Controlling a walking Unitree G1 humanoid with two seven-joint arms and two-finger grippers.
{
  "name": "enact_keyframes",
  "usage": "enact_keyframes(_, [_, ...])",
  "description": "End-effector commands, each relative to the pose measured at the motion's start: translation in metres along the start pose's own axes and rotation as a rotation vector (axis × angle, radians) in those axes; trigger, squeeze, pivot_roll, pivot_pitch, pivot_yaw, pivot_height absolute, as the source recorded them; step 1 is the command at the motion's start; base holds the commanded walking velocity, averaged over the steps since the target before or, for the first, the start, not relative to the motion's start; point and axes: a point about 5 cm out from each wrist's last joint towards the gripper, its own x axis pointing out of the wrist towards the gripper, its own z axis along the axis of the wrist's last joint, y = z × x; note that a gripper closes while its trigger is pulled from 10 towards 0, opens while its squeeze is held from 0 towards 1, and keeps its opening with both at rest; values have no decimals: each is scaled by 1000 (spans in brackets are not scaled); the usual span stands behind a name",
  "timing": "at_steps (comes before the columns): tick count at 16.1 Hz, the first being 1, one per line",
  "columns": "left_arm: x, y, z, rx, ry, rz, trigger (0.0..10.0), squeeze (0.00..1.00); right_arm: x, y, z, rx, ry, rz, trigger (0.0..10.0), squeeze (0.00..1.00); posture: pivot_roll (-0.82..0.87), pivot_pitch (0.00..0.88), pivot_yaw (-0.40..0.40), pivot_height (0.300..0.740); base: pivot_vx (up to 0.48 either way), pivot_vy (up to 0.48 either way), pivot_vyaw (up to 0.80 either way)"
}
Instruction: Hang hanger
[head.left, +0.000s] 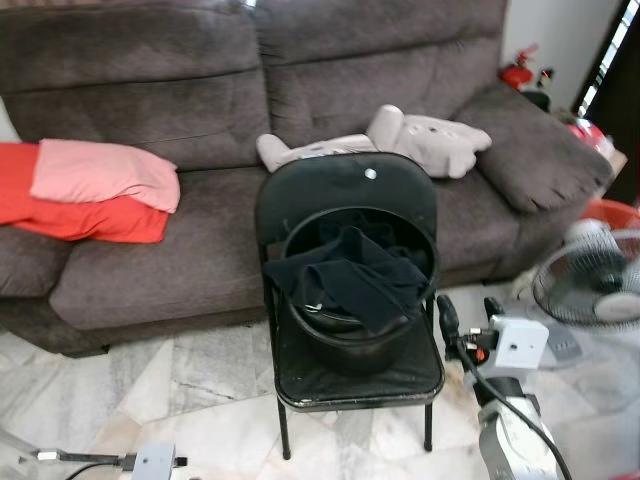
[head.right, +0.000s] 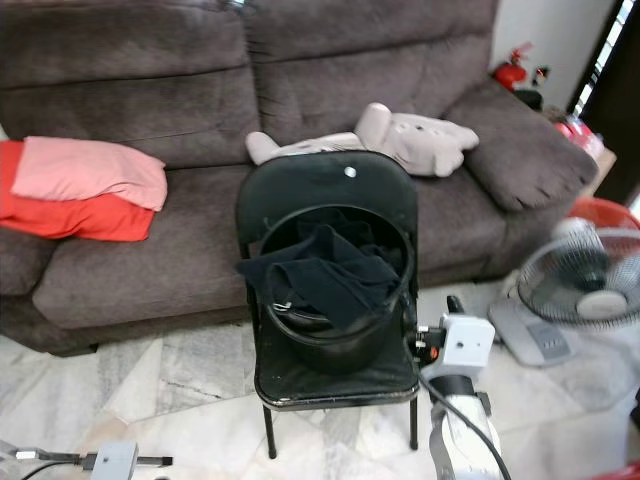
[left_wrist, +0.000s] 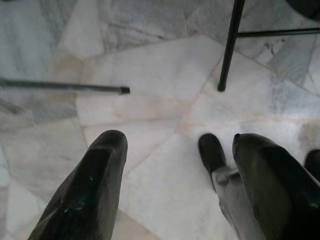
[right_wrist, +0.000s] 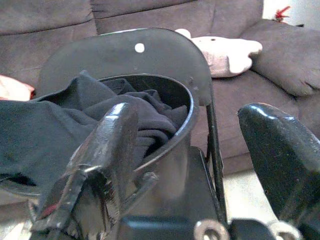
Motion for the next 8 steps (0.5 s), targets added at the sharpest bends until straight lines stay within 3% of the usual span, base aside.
enact_keyframes(1, [-4,-3,-15,-18,38,-4,10000,0,-3,0,2,3,9,15,10000,0,-212,86,18,740,0,0,0])
enact_keyframes(3, [-7,-11,-25,-33,61,-17,10000,0,-4,-2,3,-4,21,24,10000,0,-204,87,3,740,0,0,0])
enact_keyframes(8, [-8,-14,-27,-46,55,-25,10000,0,2,1,21,-14,-18,37,10000,0,-185,153,-16,740,0,0,0])
